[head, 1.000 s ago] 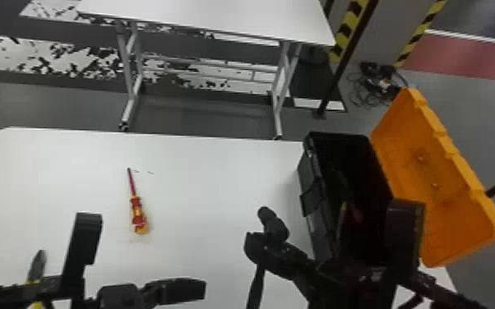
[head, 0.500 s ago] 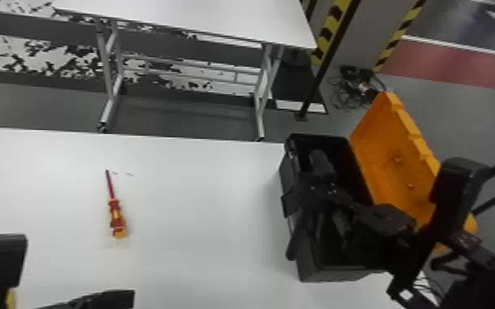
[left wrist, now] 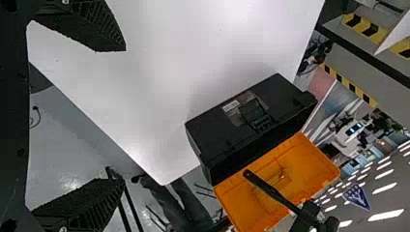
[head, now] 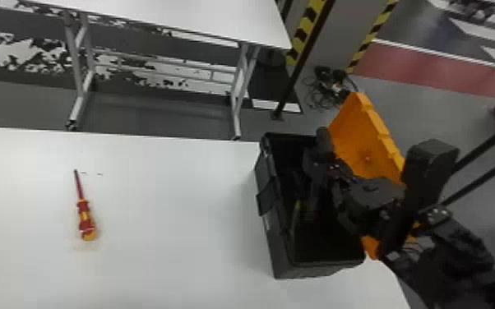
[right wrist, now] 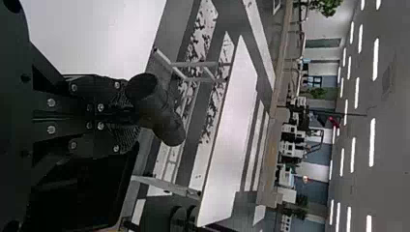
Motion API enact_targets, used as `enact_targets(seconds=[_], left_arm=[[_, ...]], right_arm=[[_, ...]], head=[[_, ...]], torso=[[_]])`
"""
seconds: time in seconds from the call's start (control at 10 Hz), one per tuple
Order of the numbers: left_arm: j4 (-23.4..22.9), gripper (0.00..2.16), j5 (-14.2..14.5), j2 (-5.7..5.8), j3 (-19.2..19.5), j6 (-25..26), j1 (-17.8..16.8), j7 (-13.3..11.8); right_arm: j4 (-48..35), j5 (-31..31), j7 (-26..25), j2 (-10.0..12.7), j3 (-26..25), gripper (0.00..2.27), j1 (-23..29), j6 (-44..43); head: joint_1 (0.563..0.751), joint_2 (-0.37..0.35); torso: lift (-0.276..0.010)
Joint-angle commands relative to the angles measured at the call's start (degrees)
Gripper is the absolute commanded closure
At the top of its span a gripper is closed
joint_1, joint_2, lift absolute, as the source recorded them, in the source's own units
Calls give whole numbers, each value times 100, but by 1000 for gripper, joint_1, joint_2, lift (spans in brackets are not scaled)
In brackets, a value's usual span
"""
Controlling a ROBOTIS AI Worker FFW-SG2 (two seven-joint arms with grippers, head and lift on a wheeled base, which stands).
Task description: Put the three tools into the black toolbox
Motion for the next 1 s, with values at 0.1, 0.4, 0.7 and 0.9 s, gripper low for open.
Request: enact_targets(seconds=[0.1, 0.4, 0.7, 0.9], left_arm=[[-129, 29, 146, -19, 281, -141, 227, -62], [-287, 29, 348, -36, 545, -141, 430, -185], [-358, 29, 401, -63, 729, -158, 482, -309], [-349, 29, 392, -54, 721, -264, 456, -291]], right_arm=[[880, 276, -2, -60, 158, 2246, -106, -1201], [2085, 144, -169, -16, 61, 2246, -440, -2220], [2665, -779, -230, 195, -695, 2243, -757, -2027], [2638, -1623, 148, 221, -1196, 2243, -792, -1306]], head=[[695, -327], [695, -325], [695, -350], [695, -350]], torso=[[-51], [-51], [-51], [-51]])
